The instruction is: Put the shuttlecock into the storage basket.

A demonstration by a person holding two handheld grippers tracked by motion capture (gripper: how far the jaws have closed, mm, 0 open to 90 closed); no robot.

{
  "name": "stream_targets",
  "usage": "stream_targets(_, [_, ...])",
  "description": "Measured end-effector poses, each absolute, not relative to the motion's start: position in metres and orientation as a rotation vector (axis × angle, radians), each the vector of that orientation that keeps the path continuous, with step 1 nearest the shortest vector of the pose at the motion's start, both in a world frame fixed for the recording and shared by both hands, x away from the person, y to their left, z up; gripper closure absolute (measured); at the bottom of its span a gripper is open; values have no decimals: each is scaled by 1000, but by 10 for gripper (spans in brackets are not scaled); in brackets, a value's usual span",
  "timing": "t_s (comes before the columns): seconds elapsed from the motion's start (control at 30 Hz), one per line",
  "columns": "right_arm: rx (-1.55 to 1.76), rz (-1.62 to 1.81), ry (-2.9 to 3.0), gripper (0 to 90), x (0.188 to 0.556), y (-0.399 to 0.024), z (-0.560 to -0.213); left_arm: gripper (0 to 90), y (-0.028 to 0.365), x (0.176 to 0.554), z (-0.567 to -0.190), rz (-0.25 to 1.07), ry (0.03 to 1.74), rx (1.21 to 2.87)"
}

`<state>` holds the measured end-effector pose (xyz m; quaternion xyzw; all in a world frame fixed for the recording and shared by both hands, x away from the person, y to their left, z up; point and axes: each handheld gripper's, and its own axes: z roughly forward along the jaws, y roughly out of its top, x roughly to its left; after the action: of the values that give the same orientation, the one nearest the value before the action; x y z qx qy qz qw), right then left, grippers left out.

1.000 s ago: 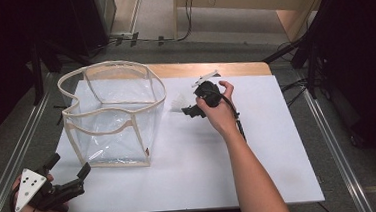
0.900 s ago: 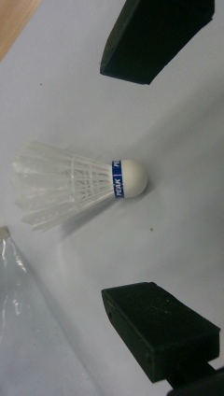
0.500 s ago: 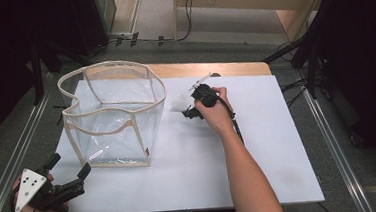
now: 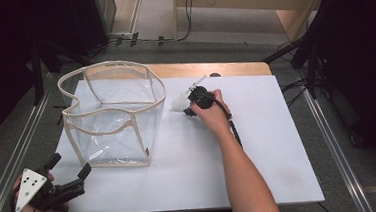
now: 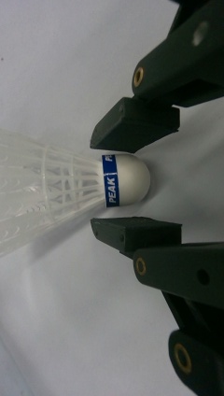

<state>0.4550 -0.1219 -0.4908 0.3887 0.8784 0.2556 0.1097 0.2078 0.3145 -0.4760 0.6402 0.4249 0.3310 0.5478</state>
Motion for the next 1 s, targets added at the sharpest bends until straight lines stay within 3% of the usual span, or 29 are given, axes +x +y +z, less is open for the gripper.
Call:
stream_targets(0.13, [1156, 748, 2577, 627, 456, -121, -492, 7, 315, 208, -476, 782, 1009, 1513])
stream_targets(1.0, [1182, 954, 2511, 632, 444, -138, -455, 7, 314, 208, -476, 784, 1004, 1521])
